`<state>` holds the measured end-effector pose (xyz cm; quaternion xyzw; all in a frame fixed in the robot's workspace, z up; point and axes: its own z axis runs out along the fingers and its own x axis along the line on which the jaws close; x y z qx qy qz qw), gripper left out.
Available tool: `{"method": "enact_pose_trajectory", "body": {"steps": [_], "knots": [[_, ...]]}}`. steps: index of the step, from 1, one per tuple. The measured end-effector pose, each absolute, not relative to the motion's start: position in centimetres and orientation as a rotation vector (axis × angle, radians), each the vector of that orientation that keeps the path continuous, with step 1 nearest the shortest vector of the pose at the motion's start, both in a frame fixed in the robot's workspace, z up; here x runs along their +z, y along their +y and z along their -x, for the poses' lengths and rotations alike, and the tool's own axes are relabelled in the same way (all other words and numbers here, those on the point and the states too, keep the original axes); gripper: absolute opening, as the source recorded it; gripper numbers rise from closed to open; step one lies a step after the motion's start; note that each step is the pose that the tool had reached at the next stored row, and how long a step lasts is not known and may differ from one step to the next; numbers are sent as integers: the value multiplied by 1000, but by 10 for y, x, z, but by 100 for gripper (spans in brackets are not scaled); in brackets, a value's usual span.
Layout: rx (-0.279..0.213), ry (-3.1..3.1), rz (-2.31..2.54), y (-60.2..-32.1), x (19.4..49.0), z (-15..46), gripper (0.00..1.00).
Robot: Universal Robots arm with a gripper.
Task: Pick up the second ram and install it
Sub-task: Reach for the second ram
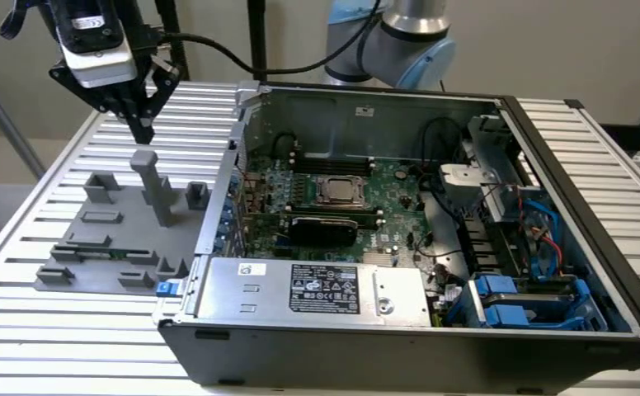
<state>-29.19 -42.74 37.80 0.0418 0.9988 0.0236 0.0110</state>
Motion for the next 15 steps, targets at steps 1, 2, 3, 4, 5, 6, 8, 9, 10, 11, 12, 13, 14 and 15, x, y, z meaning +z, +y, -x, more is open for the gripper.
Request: {"method": "enact_pose_trajectory", "body": {"steps": [1,2,3,4,5,6,8,9,10,11,12,13,14,15], "knots": [[73,3116,-131,-427,376,297,11],[73,3116,-131,-428,375,301,11],[73,3116,-131,-428,373,306,11],[72,3116,-131,-428,372,310,11],[72,3116,-131,-428,370,315,11],[72,3116,-131,-428,369,319,11],[71,3116,-132,-428,366,328,11],[70,3116,-132,-428,364,333,11],[70,3116,-132,-428,363,337,11],[69,3116,-132,-428,362,342,11],[69,3116,-132,-428,360,346,11],[68,3116,-133,-428,359,351,11],[68,3116,-133,-428,357,356,11],[67,3116,-133,-428,356,360,11]]}}
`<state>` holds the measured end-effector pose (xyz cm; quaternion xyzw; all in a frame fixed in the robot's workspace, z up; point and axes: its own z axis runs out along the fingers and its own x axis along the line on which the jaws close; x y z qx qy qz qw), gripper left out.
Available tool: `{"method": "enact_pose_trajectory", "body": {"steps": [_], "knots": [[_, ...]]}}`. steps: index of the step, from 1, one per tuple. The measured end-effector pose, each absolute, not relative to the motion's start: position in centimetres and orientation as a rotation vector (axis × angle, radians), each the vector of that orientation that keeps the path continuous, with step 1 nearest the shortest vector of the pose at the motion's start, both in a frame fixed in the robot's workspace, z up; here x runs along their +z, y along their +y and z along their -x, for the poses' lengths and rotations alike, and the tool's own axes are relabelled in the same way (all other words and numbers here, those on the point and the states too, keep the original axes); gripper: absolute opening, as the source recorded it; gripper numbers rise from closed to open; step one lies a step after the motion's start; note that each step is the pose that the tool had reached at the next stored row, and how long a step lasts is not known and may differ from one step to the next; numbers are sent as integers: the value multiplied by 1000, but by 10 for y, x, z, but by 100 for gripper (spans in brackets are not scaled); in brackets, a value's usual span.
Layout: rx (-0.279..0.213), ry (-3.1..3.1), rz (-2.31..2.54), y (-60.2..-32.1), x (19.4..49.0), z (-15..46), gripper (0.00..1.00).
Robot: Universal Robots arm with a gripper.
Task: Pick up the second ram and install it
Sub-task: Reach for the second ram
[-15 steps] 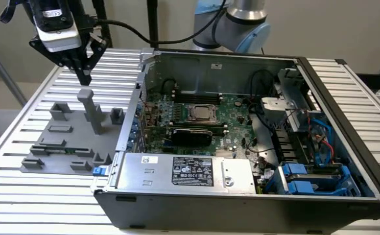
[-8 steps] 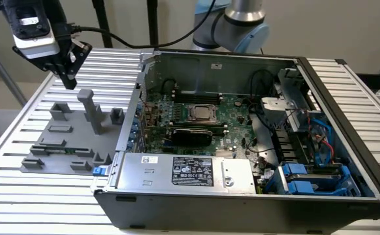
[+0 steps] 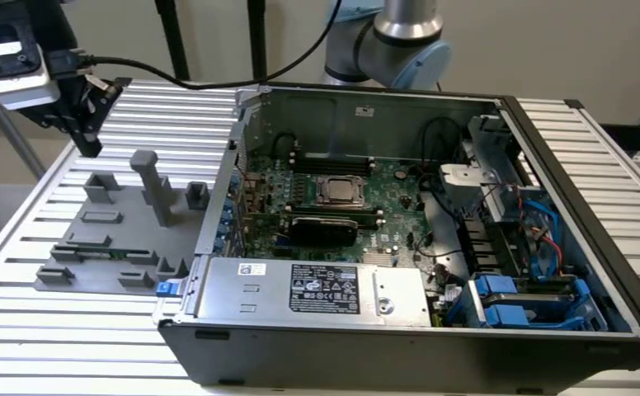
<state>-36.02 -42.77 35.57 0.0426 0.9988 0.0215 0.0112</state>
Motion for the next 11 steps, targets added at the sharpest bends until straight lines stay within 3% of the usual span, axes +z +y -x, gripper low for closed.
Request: {"method": "enact_pose_trajectory", "body": {"steps": [11], "knots": [[65,3116,-134,-428,347,395,11]]}}
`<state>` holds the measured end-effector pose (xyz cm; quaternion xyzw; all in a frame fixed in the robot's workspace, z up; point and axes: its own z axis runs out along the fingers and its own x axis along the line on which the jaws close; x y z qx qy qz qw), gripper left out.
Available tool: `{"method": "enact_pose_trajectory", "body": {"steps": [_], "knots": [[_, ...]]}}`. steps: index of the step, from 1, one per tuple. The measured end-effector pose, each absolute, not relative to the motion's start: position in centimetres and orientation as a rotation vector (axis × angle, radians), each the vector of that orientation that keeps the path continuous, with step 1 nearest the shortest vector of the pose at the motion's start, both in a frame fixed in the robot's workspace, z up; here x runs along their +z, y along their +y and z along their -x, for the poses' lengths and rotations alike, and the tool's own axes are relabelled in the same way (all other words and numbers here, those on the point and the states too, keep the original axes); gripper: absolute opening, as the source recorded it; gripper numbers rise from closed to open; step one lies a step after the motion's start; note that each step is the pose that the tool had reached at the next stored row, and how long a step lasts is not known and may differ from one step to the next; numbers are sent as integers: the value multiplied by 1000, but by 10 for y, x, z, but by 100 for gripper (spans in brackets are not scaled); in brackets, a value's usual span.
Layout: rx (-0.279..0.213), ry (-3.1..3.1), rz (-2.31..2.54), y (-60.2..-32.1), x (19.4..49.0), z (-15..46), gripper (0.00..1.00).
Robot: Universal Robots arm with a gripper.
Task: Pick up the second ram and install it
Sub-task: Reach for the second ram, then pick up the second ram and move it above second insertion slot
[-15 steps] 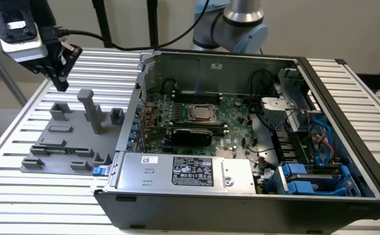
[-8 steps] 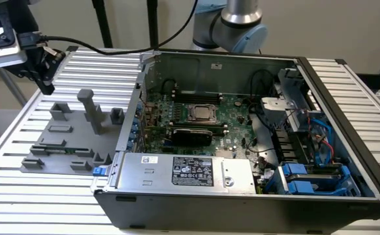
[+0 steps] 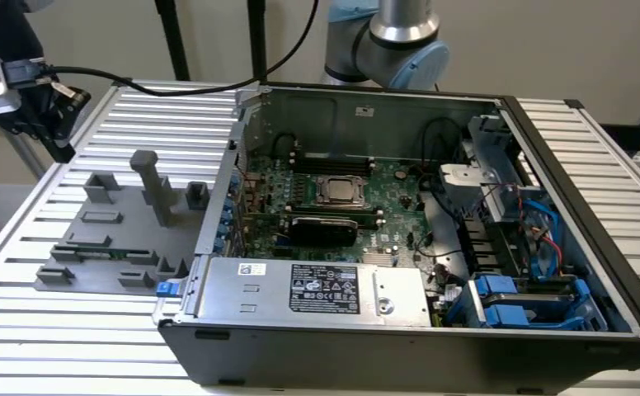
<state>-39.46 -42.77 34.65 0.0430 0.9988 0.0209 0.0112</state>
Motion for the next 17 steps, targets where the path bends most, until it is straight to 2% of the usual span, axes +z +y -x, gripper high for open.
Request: {"method": "enact_pose_trajectory", "body": {"steps": [17], "knots": [[66,3116,-51,-428,344,395,11]]}}
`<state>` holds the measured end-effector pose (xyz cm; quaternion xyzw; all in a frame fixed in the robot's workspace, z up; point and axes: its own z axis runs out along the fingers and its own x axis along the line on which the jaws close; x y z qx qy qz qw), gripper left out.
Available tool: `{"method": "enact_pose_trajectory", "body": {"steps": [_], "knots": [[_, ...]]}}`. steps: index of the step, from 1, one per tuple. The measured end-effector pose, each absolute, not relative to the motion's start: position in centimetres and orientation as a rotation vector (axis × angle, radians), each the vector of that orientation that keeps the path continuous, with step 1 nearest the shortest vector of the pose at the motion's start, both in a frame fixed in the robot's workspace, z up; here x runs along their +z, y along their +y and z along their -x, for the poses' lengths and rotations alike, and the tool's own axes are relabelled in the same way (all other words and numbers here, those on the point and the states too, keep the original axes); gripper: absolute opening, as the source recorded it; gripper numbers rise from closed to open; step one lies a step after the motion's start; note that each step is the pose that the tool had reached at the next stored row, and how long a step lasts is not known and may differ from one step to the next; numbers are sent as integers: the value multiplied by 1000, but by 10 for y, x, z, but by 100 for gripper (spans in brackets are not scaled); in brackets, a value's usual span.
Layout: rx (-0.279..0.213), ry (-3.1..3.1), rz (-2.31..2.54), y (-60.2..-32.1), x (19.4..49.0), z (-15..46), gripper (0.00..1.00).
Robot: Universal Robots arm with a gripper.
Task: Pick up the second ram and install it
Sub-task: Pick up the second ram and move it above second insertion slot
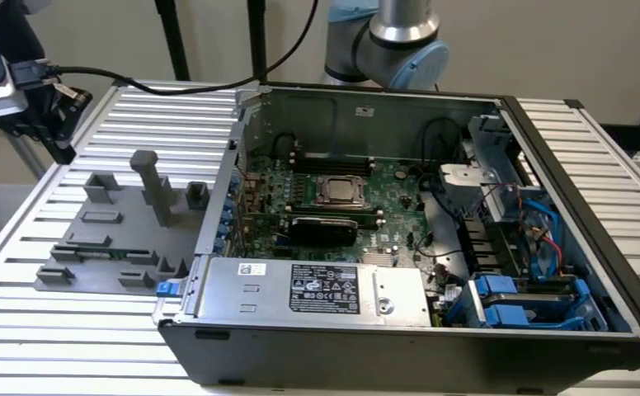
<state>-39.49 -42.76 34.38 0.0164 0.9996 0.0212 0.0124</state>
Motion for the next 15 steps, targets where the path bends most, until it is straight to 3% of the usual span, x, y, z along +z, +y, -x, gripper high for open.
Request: {"method": "enact_pose_trajectory", "body": {"steps": [15], "knots": [[71,3101,372,-428,334,395,11]]}}
